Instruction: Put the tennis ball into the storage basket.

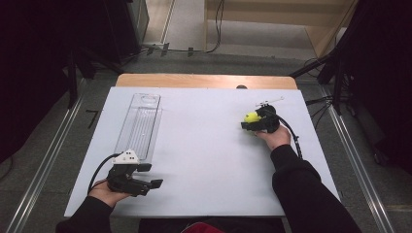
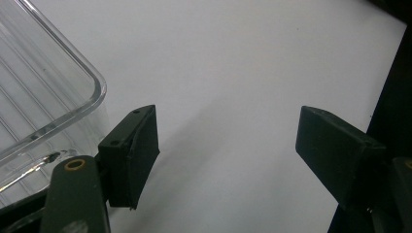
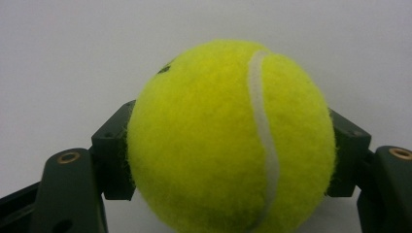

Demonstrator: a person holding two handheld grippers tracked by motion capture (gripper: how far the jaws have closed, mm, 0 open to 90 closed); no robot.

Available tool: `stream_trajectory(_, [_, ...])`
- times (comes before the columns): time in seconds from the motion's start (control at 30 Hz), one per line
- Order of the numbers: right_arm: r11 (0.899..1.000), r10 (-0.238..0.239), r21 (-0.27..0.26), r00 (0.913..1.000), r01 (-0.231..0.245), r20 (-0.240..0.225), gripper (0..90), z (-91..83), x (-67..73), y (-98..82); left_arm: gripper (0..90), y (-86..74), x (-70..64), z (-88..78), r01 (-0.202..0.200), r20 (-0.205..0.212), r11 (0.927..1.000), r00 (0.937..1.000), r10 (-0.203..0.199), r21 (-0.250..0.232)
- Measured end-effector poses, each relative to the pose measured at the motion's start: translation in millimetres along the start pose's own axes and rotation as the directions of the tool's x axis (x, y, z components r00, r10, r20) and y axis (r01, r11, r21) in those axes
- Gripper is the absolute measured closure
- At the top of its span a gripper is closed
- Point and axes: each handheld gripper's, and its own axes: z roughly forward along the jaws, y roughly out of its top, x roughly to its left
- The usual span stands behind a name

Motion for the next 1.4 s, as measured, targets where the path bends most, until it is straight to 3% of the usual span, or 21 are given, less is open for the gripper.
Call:
stream_trajectory(0.6, [1.000, 0.003, -0.011, 0.9997, -0.003, -0.026, 23.7, -8.2, 4.4, 2.9, 24.4, 1.6, 0.8, 0.2, -0.004, 0.002, 1.0000, 1.0000, 0.004, -0.001])
stream_trajectory(1.4, [0.999, -0.041, -0.012, 0.9961, 0.041, -0.078, 23.8, -31.6, 21.6, 4.3, 24.4, 3.9, 0.7, 0.8, -0.012, 0.003, 0.9999, 0.9999, 0.012, -0.006])
